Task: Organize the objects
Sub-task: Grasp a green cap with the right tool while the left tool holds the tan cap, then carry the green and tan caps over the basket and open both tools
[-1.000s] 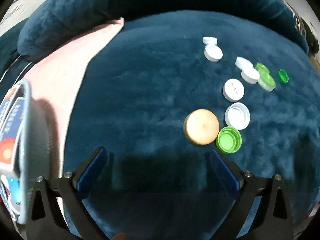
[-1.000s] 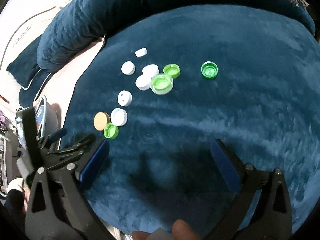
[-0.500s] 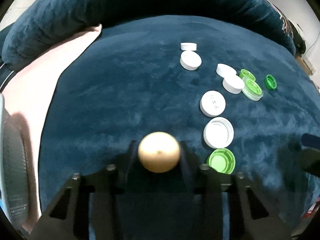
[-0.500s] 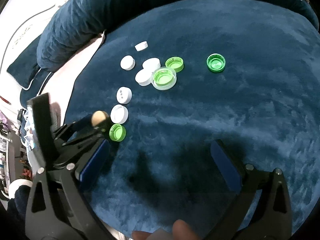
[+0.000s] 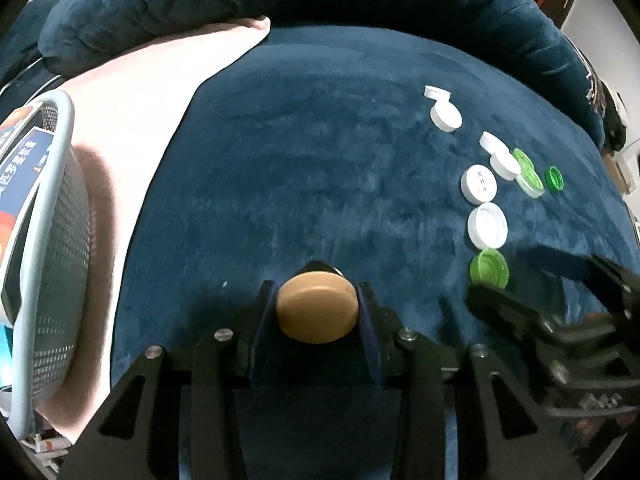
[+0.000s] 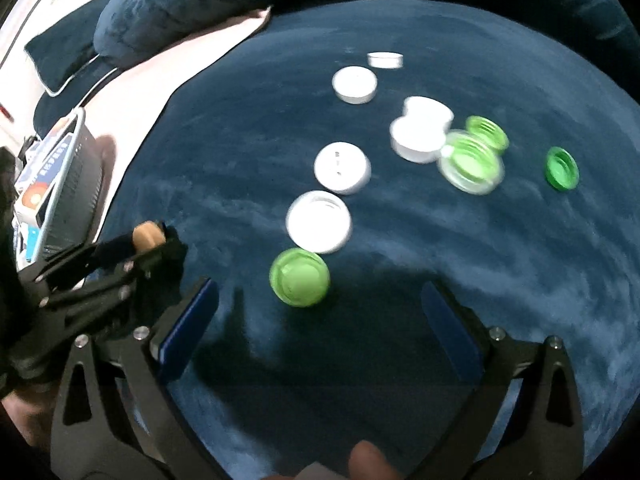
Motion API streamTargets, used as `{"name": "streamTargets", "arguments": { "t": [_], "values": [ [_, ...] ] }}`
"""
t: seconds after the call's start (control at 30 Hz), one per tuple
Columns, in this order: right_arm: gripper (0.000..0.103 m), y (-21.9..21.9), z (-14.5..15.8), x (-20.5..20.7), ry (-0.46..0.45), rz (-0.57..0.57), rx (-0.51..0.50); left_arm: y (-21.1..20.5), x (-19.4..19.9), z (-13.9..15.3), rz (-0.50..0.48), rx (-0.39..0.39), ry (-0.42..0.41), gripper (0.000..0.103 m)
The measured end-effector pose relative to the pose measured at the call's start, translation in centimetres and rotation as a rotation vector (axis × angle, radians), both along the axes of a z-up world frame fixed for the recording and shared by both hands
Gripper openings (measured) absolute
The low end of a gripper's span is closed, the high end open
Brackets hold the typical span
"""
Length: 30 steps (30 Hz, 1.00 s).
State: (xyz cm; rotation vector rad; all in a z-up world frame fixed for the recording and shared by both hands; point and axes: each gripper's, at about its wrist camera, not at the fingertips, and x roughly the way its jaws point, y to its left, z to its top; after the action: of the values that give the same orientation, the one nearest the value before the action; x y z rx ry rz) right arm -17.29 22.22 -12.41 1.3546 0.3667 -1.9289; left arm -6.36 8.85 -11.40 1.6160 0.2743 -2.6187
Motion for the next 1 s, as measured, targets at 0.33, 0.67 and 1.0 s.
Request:
{"name": "streamTargets", "arguments": {
  "t": [0.33, 0.67, 1.0],
  "values": [
    [0.031, 0.8, 1.0, -0.6, -0.021, -0.035, -0.028, -1.2, 0.8, 0.6, -0.004, 0.055, 0.016, 0.041],
    [0.031, 2.4, 5.7, 0.4, -0.025, -0.054, -0.158, -1.7, 2.5, 4.5, 0.002, 0.113, 0.109, 0.041],
    [0.031, -1.6, 9.0, 5.1, 0.012, 0.057, -0.214, -7.6, 6.6, 10.2, 0.154, 0.130, 0.218, 0.041]
  ]
}}
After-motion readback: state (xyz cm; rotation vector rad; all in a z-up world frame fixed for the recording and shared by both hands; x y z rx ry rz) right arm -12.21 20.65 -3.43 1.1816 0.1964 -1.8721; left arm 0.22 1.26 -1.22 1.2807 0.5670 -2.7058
